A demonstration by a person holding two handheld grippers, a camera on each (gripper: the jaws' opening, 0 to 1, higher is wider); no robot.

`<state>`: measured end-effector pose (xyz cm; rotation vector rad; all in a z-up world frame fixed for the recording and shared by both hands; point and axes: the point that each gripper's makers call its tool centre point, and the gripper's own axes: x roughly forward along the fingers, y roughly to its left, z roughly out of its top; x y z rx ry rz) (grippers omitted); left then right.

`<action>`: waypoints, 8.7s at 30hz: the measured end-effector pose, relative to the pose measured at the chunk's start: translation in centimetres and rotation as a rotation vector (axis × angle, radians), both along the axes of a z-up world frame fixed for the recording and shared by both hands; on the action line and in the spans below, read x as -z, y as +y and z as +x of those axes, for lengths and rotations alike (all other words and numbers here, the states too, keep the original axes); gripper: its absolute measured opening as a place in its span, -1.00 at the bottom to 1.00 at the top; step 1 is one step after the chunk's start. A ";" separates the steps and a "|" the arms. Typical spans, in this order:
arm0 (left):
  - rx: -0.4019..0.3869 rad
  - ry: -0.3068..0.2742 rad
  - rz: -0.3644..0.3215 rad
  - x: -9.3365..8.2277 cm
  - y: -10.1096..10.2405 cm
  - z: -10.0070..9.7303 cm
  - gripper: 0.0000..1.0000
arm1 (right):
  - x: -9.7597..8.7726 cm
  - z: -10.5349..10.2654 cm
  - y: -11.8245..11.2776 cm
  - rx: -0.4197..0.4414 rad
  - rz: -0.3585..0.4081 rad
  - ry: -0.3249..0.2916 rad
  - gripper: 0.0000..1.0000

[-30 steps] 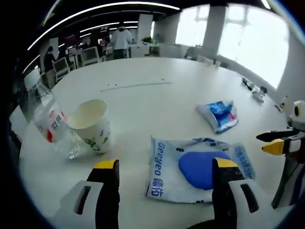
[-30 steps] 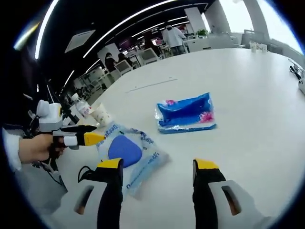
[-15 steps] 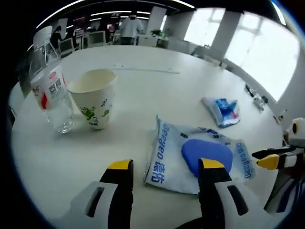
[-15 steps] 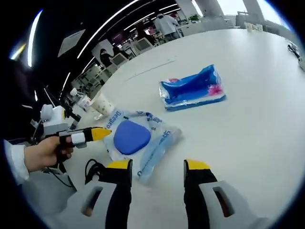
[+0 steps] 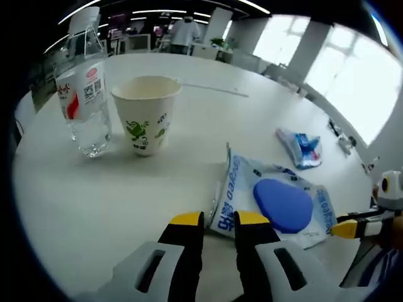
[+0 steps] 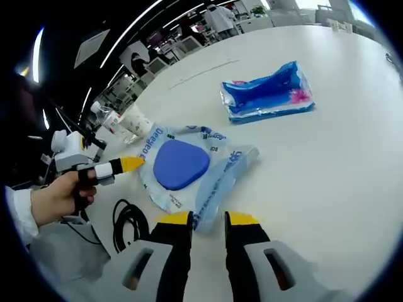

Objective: Arrange the tabletop items into an orderly group along one side of the table until the central work area is clear of visible clutter.

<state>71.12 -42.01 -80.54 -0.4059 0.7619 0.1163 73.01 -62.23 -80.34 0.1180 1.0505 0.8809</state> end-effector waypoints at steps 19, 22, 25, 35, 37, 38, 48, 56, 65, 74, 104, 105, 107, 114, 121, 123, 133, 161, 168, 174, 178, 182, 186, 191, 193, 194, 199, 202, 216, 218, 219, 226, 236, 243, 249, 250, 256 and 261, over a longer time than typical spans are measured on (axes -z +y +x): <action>-0.002 -0.056 -0.001 -2.1 -0.3 -1.4 -1.00 | -2.5 1.4 1.3 -0.125 -0.038 -0.196 -1.00; -0.006 -0.080 0.029 -2.9 0.5 -1.1 -1.00 | -3.1 2.0 2.2 -0.155 -0.043 -0.232 -1.00; 0.001 -0.094 0.060 -4.2 0.8 -1.0 -1.00 | -3.6 2.8 2.9 -0.189 -0.054 -0.276 -1.00; 0.018 -0.111 0.119 -5.0 2.3 1.2 -1.00 | -4.6 6.8 5.3 -0.303 -0.148 -0.437 -1.00; 0.028 -0.113 0.135 -5.0 2.4 1.6 -1.00 | -4.6 7.4 5.8 -0.317 -0.167 -0.464 -1.00; 0.029 -0.111 0.140 -5.1 2.5 1.8 -1.00 | -4.6 7.5 6.0 -0.328 -0.177 -0.473 -1.00; 0.003 -0.103 0.164 -4.3 4.2 3.0 -1.00 | -3.5 9.6 7.8 -0.349 -0.213 -0.509 -1.00; -0.006 -0.095 0.173 -3.7 4.9 3.7 -1.00 | -2.6 10.8 8.5 -0.337 -0.221 -0.495 -1.00; -0.016 -0.086 0.159 -2.8 5.0 4.2 -1.00 | -1.0 11.5 8.6 -0.301 -0.229 -0.443 -1.00; -0.062 -0.071 0.125 -1.6 5.5 3.6 -1.00 | -0.1 11.3 9.1 -0.283 -0.194 -0.395 -1.00; -0.095 -0.050 0.093 0.5 5.7 3.7 -1.00 | 0.9 11.3 9.3 -0.315 -0.211 -0.384 -1.00; -0.089 -0.048 0.102 0.4 5.7 3.7 -1.00 | 0.9 11.2 9.4 -0.320 -0.216 -0.390 -1.00; -0.057 -0.039 0.143 0.4 5.6 3.7 -1.00 | 1.0 11.7 9.3 -0.297 -0.204 -0.370 -1.00; -0.098 -0.046 0.113 0.4 5.6 3.6 -1.00 | 0.9 11.4 9.0 -0.277 -0.170 -0.326 -1.00; -0.094 -0.046 0.117 0.4 5.6 3.6 -1.00 | 0.9 11.4 9.1 -0.233 -0.154 -0.303 -1.00; -0.095 -0.045 0.117 0.4 5.6 3.6 -1.00 | 1.0 11.2 9.1 -0.251 -0.161 -0.310 -1.00; -0.102 -0.046 0.118 0.6 5.8 3.6 -1.00 | 0.9 11.2 9.0 -0.247 -0.164 -0.323 -1.00; -0.151 -0.091 0.089 -0.6 5.7 2.6 -0.50 | -0.1 9.4 9.4 -0.317 -0.138 -0.404 -0.29; -0.166 -0.102 0.097 -2.1 6.5 2.1 -0.46 | -1.5 8.5 8.6 -0.302 -0.117 -0.412 -0.28; -0.147 -0.103 0.146 -3.8 7.5 0.6 -0.39 | -3.1 7.7 7.3 -0.303 -0.104 -0.425 -0.24; -0.224 -0.134 0.112 -5.3 8.1 -0.2 -0.38 | -3.6 7.8 6.9 -0.289 -0.099 -0.420 -0.23; -0.221 -0.140 0.125 -6.2 7.6 -0.8 -0.40 | -4.8 7.3 6.5 -0.295 -0.094 -0.430 -0.22; -0.228 -0.148 0.124 -6.6 8.0 -1.0 -0.41 | -5.3 7.3 6.4 -0.291 -0.089 -0.439 -0.21; -0.253 -0.156 0.108 -7.1 8.4 -1.4 -0.45 | -5.9 6.7 6.2 -0.291 -0.084 -0.445 -0.20; -0.259 -0.162 0.108 -7.5 8.6 -1.6 -0.45 | -6.1 6.4 6.0 -0.292 -0.088 -0.445 -0.20; -0.263 -0.165 0.106 -7.7 8.7 -1.7 -0.45 | -6.0 6.5 5.9 -0.292 -0.090 -0.445 -0.20; -0.267 -0.170 0.098 -8.2 8.1 -2.3 -0.44 | -6.4 6.3 6.0 -0.289 -0.079 -0.447 -0.19; -0.228 -0.173 0.085 -8.3 6.8 -2.5 -0.40 | -7.0 5.8 6.0 -0.295 -0.067 -0.452 -0.18; 0.059 -0.157 0.194 -10.1 3.8 -5.6 -0.32 | -9.0 2.3 5.0 -0.279 0.031 -0.450 -0.18; 0.080 -0.158 0.191 -10.1 3.0 -5.8 -0.31 | -9.0 1.7 4.8 -0.282 0.040 -0.448 -0.18; 0.098 -0.149 0.195 -10.1 2.5 -6.0 -0.32 | -9.0 1.4 4.8 -0.279 0.046 -0.442 -0.19; 0.147 -0.123 0.154 -9.4 -1.4 -7.4 -0.34 | -9.6 -1.3 5.2 -0.307 0.086 -0.417 -0.20; 0.166 -0.079 0.140 -8.4 -3.1 -8.5 -0.36 | -9.7 -2.9 6.5 -0.333 0.126 -0.384 -0.22; 0.172 -0.025 0.121 -6.5 -4.1 -10.4 -0.38 | -7.6 -4.7 7.1 -0.401 0.105 -0.357 -0.23; 0.121 0.022 0.061 -5.4 -3.9 -12.0 -0.42 | -5.7 -7.2 7.5 -0.465 0.087 -0.283 -0.25; 0.130 0.042 0.060 -5.1 -4.1 -12.5 -0.45 | -5.3 -7.7 7.6 -0.487 0.073 -0.286 -0.26; 0.086 0.072 0.015 -3.9 -4.5 -13.1 -0.52 | -3.6 -9.1 7.9 -0.535 0.047 -0.254 -0.28; 0.095 0.117 0.006 -3.1 -5.6 -13.9 -0.51 | -2.6 -9.4 8.2 -0.591 0.016 -0.263 -0.28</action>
